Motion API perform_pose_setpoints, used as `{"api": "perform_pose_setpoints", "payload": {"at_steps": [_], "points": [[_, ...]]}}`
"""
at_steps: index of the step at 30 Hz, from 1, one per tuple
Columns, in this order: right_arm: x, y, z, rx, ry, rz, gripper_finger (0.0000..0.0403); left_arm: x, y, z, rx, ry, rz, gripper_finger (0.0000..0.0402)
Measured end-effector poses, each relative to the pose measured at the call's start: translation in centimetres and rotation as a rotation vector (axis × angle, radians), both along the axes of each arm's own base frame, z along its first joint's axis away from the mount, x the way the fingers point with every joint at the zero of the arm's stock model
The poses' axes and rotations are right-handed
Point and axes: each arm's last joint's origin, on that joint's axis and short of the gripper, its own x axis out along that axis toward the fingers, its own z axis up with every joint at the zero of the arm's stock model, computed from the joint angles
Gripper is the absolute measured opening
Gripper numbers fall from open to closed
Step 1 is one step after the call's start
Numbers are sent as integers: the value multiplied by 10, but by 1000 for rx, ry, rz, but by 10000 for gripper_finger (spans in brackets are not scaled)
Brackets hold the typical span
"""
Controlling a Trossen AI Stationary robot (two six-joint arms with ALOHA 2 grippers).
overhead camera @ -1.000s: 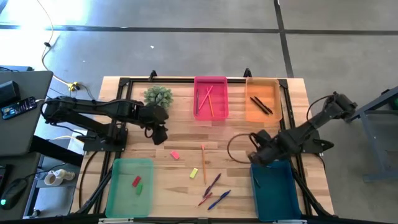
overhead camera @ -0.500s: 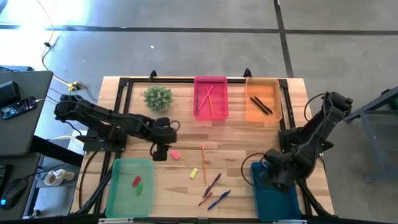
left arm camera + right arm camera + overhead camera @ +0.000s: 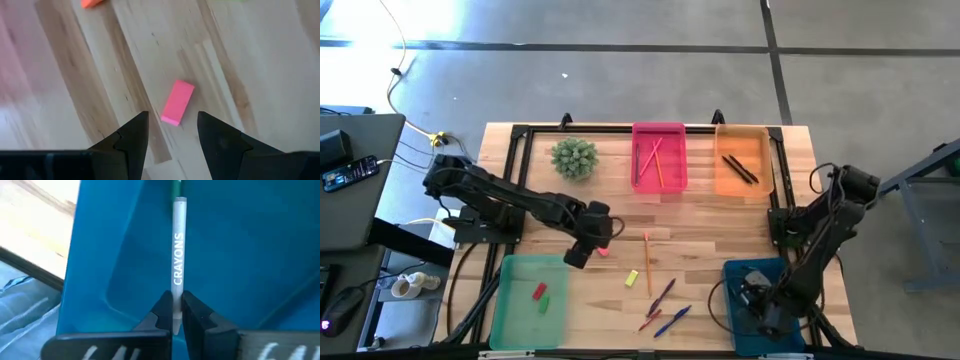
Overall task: Sort crayons/erasers/pens/pencils in bins
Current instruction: Put the gray crayon into the blue bin, then put the pink eraser into the green bin
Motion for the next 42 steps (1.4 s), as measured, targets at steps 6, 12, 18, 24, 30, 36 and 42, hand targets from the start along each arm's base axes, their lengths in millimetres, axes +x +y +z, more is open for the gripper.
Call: {"api": "perform_pose_setpoints", "payload": {"at_steps": [6, 12, 18, 24, 30, 36, 42], "points": [[3, 6, -10, 5, 36, -102, 5, 7, -1, -16, 22, 52, -99, 156], [4, 7, -10, 22, 42, -141, 22, 16, -3, -34, 10, 75, -164, 156], [8, 5, -10, 21, 35, -158, 96, 23, -4, -50, 17, 101, -178, 156], [8, 4, -10, 17, 38, -162, 137, 26, -4, -64, 24, 142, -193, 156], [8, 5, -10, 21, 43, -188, 141, 28, -4, -73, 52, 175, -192, 156], [11, 9, 2, 5, -30, -199, 141, 28, -4, -74, 58, 180, -189, 122], [13, 11, 20, -41, -53, -207, 141, 28, -4, -75, 54, 183, -185, 60]]}}
